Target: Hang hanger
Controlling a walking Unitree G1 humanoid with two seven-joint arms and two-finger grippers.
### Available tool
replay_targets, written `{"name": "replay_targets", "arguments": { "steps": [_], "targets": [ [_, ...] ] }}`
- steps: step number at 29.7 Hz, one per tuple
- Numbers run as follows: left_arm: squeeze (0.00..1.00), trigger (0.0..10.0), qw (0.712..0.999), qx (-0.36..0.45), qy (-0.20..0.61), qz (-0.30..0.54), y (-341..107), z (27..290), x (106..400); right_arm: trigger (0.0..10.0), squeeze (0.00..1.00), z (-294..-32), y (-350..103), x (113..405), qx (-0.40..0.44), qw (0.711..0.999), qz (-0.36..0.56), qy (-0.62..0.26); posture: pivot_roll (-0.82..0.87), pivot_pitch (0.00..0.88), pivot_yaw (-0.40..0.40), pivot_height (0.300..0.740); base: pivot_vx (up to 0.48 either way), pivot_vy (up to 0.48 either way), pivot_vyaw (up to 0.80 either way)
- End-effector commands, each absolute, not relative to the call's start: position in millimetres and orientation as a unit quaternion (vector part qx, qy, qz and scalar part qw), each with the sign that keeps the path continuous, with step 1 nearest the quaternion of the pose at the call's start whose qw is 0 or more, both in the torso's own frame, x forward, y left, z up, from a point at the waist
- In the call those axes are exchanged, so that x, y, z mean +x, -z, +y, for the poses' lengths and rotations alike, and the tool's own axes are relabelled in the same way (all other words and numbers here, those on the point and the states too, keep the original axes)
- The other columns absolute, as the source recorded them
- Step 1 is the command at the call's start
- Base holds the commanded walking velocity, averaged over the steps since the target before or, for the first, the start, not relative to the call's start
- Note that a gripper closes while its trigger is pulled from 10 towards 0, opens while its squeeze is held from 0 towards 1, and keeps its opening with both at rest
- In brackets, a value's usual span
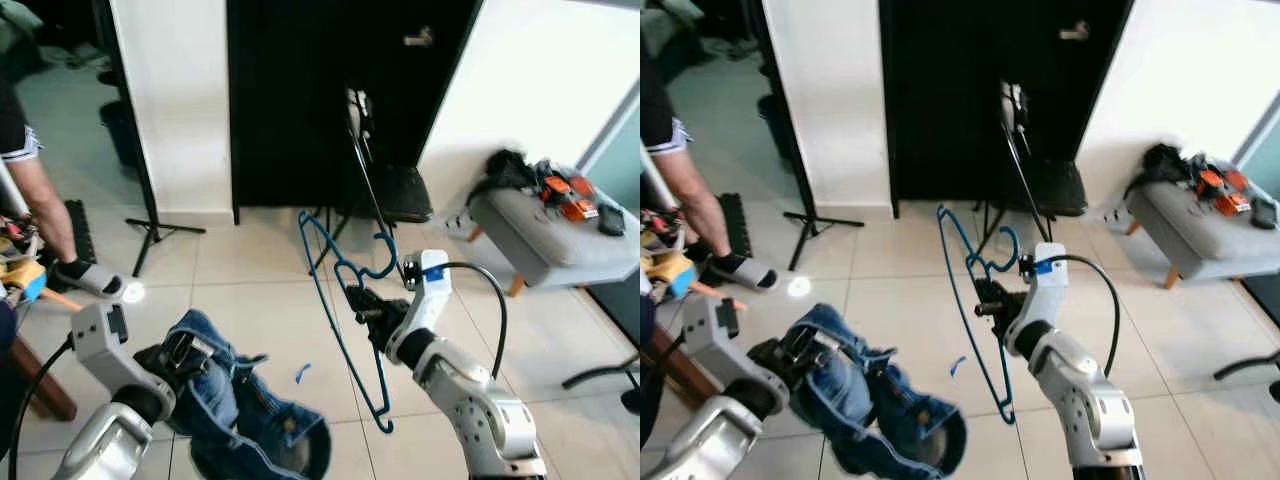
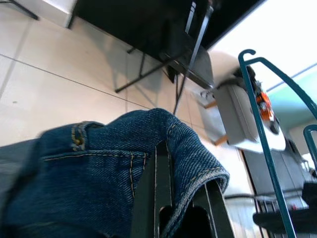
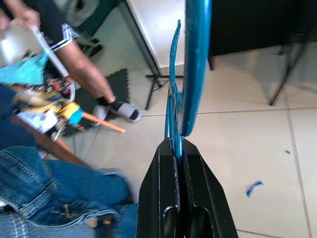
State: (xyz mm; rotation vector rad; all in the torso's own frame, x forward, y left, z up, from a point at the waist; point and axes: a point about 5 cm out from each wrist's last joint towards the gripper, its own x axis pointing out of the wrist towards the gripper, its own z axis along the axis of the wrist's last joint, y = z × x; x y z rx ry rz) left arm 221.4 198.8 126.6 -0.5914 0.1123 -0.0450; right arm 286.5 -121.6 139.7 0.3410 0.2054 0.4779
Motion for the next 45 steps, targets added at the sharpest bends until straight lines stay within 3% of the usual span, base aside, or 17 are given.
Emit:
{"name": "replay_targets", "arguments": {
  "steps": [1, 10, 19, 21, 23, 24, 26, 30, 33, 38, 45],
  "targets": [
    [0.0, 10.0, 0.954, -0.295, 0.029, 0.041, -132.0, 195.5, 221.2, 10.0, 0.0, -126.5, -138.6, 285.2, 0.177, 0.952, 0.105, -0.229, -0.05, 0.082, -0.064, 0.74, 0.0, 0.0, -0.8],
    [0.0, 10.0, 0.953, -0.296, 0.037, 0.046, -131.3, 196.2, 222.9, 10.0, 0.0, -122.9, -140.8, 282.7, 0.188, 0.948, 0.103, -0.236, -0.05, 0.087, -0.042, 0.74, 0.0, 0.0, -0.8],
    [0.0, 10.0, 0.983, -0.179, 0.04, 0.033, -147.1, 202.9, 241.2, 10.0, 0.0, -119.1, -144.0, 282.4, 0.18, 0.943, 0.099, -0.261, -0.06, 0.067, -0.03, 0.74, 0.0, 0.0, -0.8],
    [0.0, 10.0, 0.993, -0.097, 0.06, -0.033, -188.5, 206.0, 272.0, 10.0, 0.0, -121.1, -154.4, 291.1, 0.176, 0.942, 0.076, -0.276, -0.05, 0.051, -0.017, 0.74, 0.0, 0.0, -0.8],
    [0.0, 10.0, 0.993, -0.097, 0.06, -0.033, -188.5, 206.0, 272.0, 10.0, 0.0, -121.1, -154.4, 291.1, 0.176, 0.942, 0.076, -0.276, -0.05, 0.051, -0.017, 0.74, 0.0, 0.0, -0.8],
    [0.0, 10.0, 0.992, -0.056, 0.08, -0.083, -221.4, 203.2, 289.2, 10.0, 0.0, -120.5, -165.8, 296.6, 0.179, 0.936, 0.057, -0.297, -0.05, 0.046, -0.016, 0.74, 0.0, 0.0, -0.8],
    [0.0, 10.0, 0.989, -0.032, 0.092, -0.115, -243.9, 200.6, 297.9, 10.0, 0.0, -119.9, -173.8, 299.7, 0.181, 0.932, 0.044, -0.312, -0.05, 0.046, -0.016, 0.74, 0.0, 0.0, -0.8],
    [0.0, 10.0, 0.989, -0.032, 0.092, -0.115, -243.9, 200.6, 297.9, 10.0, 0.0, -119.9, -173.8, 299.7, 0.181, 0.932, 0.044, -0.312, -0.05, 0.046, -0.016, 0.74, 0.0, 0.0, -0.8],
    [0.0, 10.0, 0.976, 0.034, 0.101, -0.19, -298.2, 197.7, 314.9, 10.0, 0.0, -123.0, -216.9, 298.5, 0.152, 0.908, -0.02, -0.391, -0.07, 0.033, 0.004, 0.74, 0.0, 0.0, -0.8],
    [0.0, 10.0, 0.963, 0.105, 0.072, -0.239, -338.9, 208.8, 323.6, 10.0, 0.0, -142.1, -261.6, 288.1, 0.075, 0.884, -0.082, -0.455, -0.07, 0.031, 0.009, 0.74, 0.0, 0.0, -0.8],
    [0.0, 10.0, 0.961, 0.133, 0.058, -0.235, -342.6, 214.0, 327.1, 10.0, 0.0, -150.5, -268.0, 278.2, 0.02, 0.868, -0.077, -0.49, -0.07, 0.03, 0.011, 0.74, 0.0, 0.0, -0.65]
  ]
}}
